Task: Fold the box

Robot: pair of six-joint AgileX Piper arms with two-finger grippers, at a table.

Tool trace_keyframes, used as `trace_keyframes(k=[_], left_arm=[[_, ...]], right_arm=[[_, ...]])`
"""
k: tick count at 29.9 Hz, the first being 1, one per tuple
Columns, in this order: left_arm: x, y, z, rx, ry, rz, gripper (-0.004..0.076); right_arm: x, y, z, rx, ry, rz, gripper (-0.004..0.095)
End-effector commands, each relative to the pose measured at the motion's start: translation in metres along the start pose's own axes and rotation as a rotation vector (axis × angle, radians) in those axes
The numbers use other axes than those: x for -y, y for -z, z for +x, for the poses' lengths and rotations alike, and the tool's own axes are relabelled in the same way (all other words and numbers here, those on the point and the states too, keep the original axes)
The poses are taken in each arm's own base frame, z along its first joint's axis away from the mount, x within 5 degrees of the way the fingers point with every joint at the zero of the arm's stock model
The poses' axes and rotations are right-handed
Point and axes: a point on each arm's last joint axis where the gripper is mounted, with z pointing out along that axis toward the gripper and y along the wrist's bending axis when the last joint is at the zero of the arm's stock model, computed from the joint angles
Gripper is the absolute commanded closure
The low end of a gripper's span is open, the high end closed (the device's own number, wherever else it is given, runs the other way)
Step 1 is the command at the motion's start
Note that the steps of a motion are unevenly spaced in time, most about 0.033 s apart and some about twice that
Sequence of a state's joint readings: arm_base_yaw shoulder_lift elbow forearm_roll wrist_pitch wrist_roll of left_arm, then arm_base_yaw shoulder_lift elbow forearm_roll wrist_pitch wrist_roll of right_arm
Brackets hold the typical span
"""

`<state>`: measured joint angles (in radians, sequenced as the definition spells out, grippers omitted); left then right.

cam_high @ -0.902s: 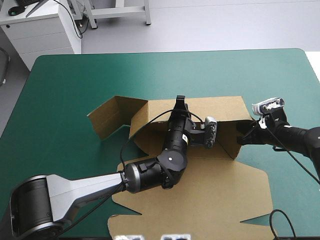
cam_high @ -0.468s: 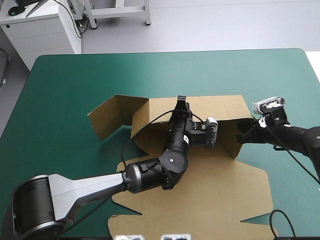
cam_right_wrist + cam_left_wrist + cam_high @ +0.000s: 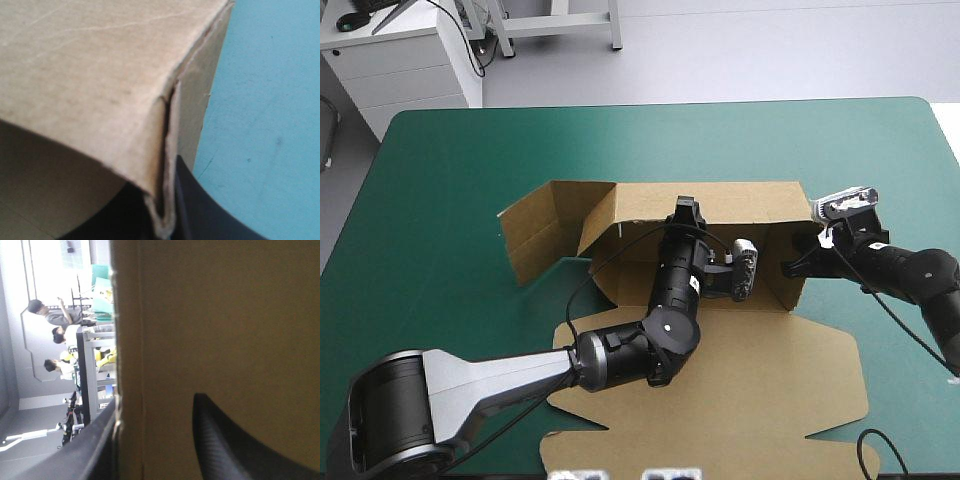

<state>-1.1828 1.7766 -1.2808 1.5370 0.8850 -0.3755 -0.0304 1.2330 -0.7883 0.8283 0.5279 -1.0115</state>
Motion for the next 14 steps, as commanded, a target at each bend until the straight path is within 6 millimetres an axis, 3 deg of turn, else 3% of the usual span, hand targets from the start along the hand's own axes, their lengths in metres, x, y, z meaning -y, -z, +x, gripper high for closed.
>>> trace_keyframes(k=[1,8,14], left_arm=[[-0.031,0.021,-0.002,0.007,0.071,-0.157,0.0426],[-0.046,0.056,-0.014,0.122,0.159,-0.198,0.0426],[-0.07,0.086,-0.008,0.185,0.231,-0.232,0.0467]], right_arm=[[0.006,-0.002,0.001,-0.024,0.101,0.065,0.0908],[0.007,-0.002,0.0,-0.021,0.084,0.07,0.0907],[0.005,-0.002,0.001,-0.033,0.09,0.055,0.0907]])
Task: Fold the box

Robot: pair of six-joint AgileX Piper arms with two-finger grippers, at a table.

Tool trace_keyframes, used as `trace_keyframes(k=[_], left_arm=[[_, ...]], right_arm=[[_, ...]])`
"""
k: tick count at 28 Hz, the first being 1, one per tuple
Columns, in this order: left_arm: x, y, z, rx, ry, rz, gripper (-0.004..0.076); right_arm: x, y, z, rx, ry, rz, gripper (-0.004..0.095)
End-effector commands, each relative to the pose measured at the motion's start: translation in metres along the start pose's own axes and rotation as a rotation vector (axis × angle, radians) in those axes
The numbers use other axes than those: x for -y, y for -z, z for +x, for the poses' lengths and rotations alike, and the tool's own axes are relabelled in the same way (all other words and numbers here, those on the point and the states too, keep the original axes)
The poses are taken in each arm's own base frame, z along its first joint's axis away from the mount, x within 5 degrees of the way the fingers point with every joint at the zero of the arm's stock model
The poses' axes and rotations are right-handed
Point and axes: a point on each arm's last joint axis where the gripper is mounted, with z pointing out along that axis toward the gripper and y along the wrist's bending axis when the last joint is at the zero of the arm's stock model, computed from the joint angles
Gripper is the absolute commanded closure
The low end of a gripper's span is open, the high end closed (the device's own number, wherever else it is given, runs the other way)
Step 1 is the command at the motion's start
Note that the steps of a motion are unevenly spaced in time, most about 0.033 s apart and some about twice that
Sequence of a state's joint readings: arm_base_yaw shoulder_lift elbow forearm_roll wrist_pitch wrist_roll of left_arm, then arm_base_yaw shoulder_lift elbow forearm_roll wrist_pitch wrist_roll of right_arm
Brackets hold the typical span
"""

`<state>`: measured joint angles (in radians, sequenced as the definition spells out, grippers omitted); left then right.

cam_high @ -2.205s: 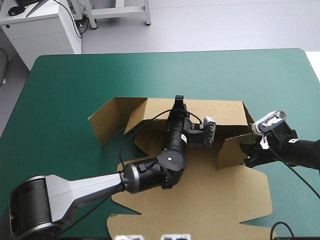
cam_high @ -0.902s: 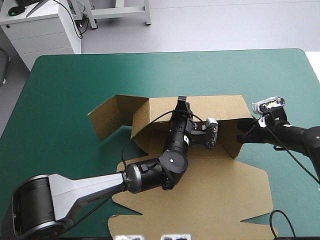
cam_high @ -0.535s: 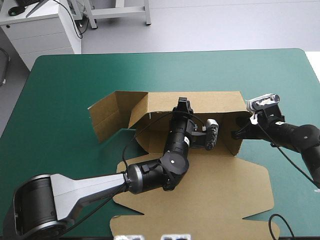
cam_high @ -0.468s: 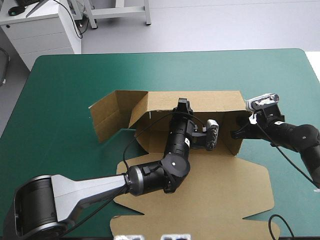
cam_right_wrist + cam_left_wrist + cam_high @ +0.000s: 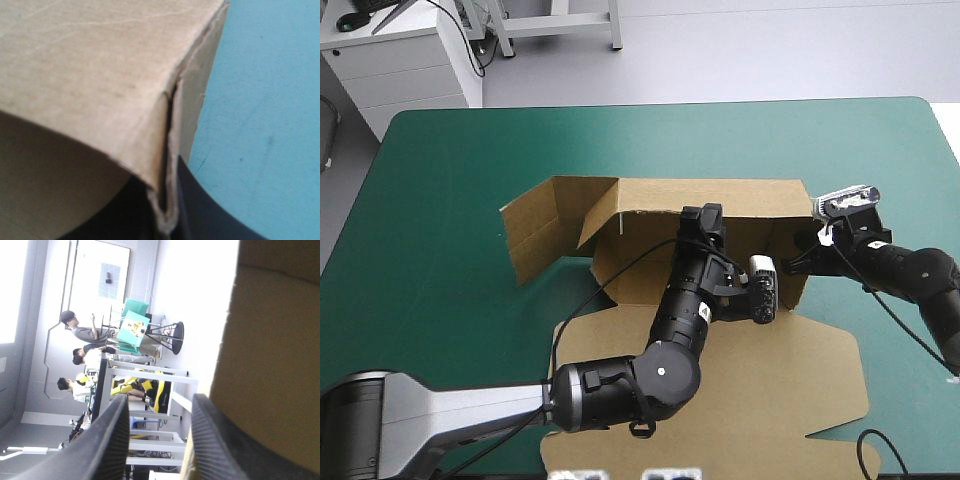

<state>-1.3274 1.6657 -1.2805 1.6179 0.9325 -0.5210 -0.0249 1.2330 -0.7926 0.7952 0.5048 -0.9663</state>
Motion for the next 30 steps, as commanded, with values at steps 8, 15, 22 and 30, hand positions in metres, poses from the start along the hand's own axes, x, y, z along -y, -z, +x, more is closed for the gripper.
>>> trace_keyframes(k=[8,15,22,30], left_arm=[[-0.104,0.053,0.022,0.092,0.259,-0.21,0.0729],[-0.159,0.055,0.053,0.047,0.479,-0.228,0.0729],[-0.214,0.032,0.123,-0.13,0.724,-0.14,0.0729],[-0.225,0.019,0.226,-0.424,1.115,-0.048,0.0729]], right_arm=[[0.002,-0.002,0.003,-0.039,0.095,0.024,0.0907],[-0.005,0.008,-0.01,-0.005,0.087,0.03,0.0907],[-0.024,0.026,-0.046,-0.044,0.063,0.051,0.0907],[-0.038,0.046,-0.069,-0.136,-0.036,-0.015,0.0907]])
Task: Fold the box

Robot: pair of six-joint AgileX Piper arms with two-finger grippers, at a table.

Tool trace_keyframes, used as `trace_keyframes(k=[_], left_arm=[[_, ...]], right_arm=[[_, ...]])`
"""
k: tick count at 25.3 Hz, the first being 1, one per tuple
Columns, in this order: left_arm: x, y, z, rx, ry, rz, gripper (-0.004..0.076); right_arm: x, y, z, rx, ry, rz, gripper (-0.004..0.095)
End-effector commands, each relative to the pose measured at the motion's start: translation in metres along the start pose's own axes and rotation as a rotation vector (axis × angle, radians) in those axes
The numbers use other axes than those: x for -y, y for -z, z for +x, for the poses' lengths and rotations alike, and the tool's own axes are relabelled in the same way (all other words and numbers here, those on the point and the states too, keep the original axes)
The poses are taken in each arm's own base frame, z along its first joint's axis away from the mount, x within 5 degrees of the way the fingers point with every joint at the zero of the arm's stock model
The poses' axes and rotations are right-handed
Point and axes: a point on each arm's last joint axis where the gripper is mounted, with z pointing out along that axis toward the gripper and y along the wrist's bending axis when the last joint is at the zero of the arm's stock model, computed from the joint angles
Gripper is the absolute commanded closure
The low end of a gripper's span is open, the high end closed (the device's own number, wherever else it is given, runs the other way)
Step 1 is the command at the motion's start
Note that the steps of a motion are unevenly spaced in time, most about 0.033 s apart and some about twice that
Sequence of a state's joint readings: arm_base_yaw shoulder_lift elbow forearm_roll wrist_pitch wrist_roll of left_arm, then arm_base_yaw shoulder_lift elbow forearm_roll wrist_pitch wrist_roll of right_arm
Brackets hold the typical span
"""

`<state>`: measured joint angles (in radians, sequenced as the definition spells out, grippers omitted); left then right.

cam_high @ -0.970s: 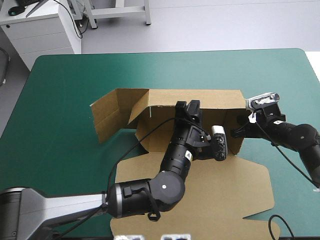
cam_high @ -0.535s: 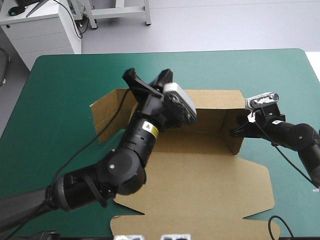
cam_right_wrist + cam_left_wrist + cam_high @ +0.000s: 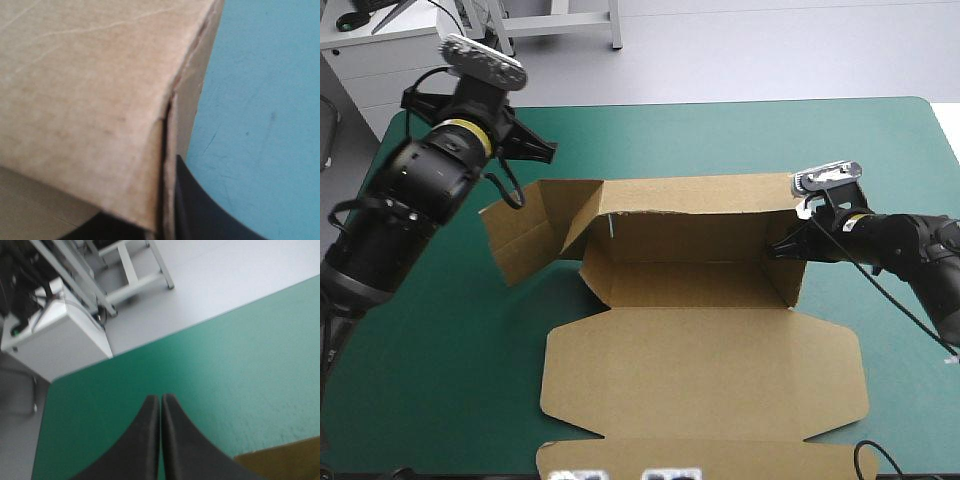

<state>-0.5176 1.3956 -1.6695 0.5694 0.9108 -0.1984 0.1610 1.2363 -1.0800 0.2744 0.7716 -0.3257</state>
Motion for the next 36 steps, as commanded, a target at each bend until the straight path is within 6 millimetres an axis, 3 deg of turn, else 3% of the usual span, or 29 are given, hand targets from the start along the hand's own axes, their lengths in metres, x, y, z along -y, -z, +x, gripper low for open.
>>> trace_keyframes(k=[1,7,9,12,15,22,26,31,36], left_arm=[[-0.051,0.007,0.007,-0.009,0.159,0.0,0.0729],[-0.109,0.001,0.036,-0.128,0.304,-0.116,0.0729],[-0.12,0.002,0.048,-0.186,0.317,-0.084,0.0729],[-0.127,-0.001,0.06,-0.218,0.387,-0.053,0.0729],[-0.124,-0.014,0.081,-0.298,0.427,-0.02,0.0729],[-0.111,-0.03,0.106,-0.381,0.422,0.043,0.0729],[-0.11,-0.032,0.108,-0.383,0.423,0.043,0.0729],[-0.111,-0.032,0.107,-0.378,0.418,0.04,0.0729],[-0.112,-0.032,0.109,-0.389,0.403,0.029,0.0729]], right_arm=[[-0.007,0.028,-0.016,-0.032,-0.031,-0.037,0.0907],[-0.015,0.044,-0.034,-0.125,-0.032,-0.126,0.0907],[-0.016,0.031,-0.04,-0.206,-0.046,-0.195,0.0907],[-0.009,-0.004,-0.045,-0.246,-0.067,-0.204,0.0907],[0.0,-0.034,-0.055,-0.172,-0.093,-0.164,0.0907],[0.005,-0.067,-0.052,-0.222,-0.078,-0.164,0.0894],[0.002,-0.079,-0.056,-0.176,-0.047,-0.125,0.0744],[-0.002,-0.082,-0.069,-0.051,-0.023,-0.097,0.0523],[-0.001,-0.07,-0.083,-0.006,0.015,-0.075,0.0499]])
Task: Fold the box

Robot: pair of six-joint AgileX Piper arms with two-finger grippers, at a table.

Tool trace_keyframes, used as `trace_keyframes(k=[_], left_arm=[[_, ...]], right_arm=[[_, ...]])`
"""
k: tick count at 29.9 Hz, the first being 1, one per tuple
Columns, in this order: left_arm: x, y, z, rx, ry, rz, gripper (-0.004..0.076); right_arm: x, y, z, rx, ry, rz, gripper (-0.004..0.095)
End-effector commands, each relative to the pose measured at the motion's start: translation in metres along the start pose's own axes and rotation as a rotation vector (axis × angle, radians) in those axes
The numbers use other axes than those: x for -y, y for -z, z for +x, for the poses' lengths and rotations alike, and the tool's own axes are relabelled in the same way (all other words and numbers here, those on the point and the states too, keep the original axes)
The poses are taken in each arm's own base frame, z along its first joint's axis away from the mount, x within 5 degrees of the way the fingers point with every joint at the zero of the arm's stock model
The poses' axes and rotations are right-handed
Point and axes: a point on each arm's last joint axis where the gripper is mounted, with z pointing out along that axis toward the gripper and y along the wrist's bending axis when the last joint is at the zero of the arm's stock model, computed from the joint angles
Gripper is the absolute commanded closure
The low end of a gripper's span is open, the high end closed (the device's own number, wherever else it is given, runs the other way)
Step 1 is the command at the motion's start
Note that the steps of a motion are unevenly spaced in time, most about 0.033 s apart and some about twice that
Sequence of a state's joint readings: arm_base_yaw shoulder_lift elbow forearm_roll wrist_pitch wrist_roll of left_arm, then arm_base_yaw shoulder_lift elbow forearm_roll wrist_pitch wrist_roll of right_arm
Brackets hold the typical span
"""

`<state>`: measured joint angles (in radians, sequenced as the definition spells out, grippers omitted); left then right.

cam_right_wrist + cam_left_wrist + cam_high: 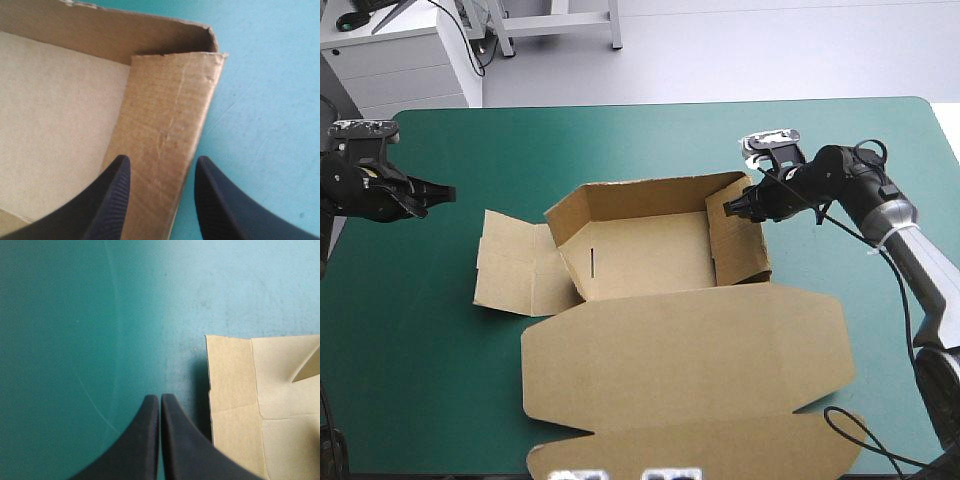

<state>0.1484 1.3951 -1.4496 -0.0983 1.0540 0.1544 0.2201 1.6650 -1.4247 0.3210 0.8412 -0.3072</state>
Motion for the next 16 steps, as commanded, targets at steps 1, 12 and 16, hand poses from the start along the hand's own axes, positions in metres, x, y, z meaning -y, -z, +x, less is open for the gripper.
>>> trace_keyframes(k=[1,12,16], left_arm=[[0.0,0.02,-0.007,0.102,-0.003,-0.011,0.0729],[0.001,0.02,-0.007,0.098,-0.012,-0.008,0.0731],[0.001,0.02,-0.007,0.098,-0.012,-0.008,0.0731]], right_arm=[[-0.005,0.037,-0.024,0.144,0.056,0.034,0.0498],[-0.008,0.064,-0.042,0.196,0.055,0.053,0.051],[-0.005,0.058,-0.036,0.115,0.06,0.077,0.051]])
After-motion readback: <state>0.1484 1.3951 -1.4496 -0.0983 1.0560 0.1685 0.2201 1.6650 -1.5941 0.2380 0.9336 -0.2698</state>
